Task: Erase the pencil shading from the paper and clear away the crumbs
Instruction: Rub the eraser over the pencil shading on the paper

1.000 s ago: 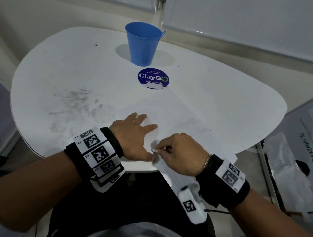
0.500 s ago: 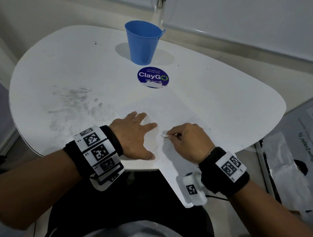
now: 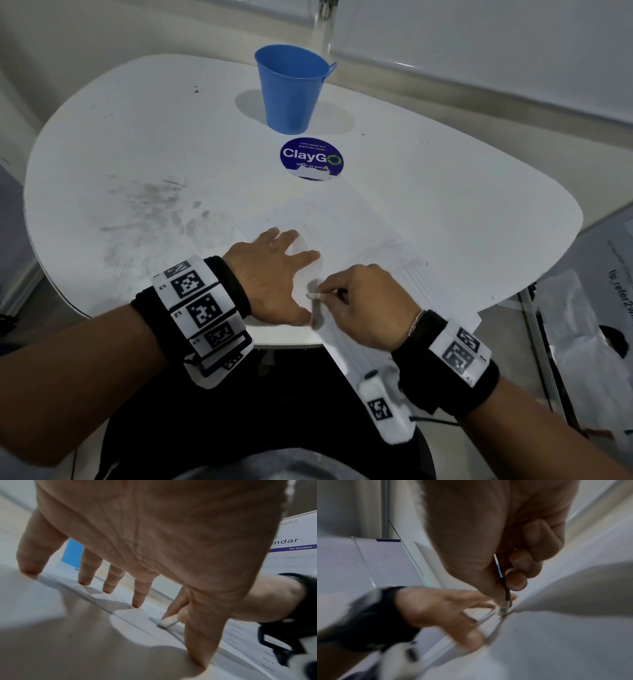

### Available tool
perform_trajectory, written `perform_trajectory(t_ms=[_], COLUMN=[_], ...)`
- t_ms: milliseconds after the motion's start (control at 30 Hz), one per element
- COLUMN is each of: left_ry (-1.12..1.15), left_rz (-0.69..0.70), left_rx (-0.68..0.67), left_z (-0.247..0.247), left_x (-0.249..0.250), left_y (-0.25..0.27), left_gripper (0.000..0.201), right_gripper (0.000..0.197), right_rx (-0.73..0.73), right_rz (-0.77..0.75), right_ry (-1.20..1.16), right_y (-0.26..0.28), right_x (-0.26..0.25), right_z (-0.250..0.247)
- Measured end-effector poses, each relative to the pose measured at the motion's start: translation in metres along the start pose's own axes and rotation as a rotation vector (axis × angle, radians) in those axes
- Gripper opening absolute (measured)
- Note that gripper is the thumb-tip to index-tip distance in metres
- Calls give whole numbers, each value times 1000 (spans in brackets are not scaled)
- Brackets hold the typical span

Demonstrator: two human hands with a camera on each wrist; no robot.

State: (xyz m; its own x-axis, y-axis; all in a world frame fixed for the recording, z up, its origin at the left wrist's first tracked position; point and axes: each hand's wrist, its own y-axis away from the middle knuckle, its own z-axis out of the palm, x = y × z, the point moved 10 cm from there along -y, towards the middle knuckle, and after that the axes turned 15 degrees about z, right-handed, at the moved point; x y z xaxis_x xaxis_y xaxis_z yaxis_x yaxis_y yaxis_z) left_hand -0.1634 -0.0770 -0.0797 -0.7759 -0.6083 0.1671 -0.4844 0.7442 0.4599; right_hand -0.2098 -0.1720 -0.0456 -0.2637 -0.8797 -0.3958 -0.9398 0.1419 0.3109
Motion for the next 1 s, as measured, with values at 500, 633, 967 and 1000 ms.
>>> perform_trajectory(t_ms=[500, 633, 967, 1000], left_ry=[7, -3, -1, 1], left_rz=[-2, 3, 3, 0], left_rx=[-14, -14, -15, -19], left_z=[-1, 0, 0, 1], left_x=[0, 0, -1, -1], left_y=[0, -1, -2, -2], left_gripper=[99, 100, 100, 100], right_gripper=[21, 17, 18, 18], right_rx=[184, -44, -28, -16], right_rz=[165, 54, 51, 74], right_ry=[-44, -55, -21, -18], right_y=[-22, -3, 0, -5], right_x=[38, 10, 8, 13], right_z=[-31, 1, -2, -6])
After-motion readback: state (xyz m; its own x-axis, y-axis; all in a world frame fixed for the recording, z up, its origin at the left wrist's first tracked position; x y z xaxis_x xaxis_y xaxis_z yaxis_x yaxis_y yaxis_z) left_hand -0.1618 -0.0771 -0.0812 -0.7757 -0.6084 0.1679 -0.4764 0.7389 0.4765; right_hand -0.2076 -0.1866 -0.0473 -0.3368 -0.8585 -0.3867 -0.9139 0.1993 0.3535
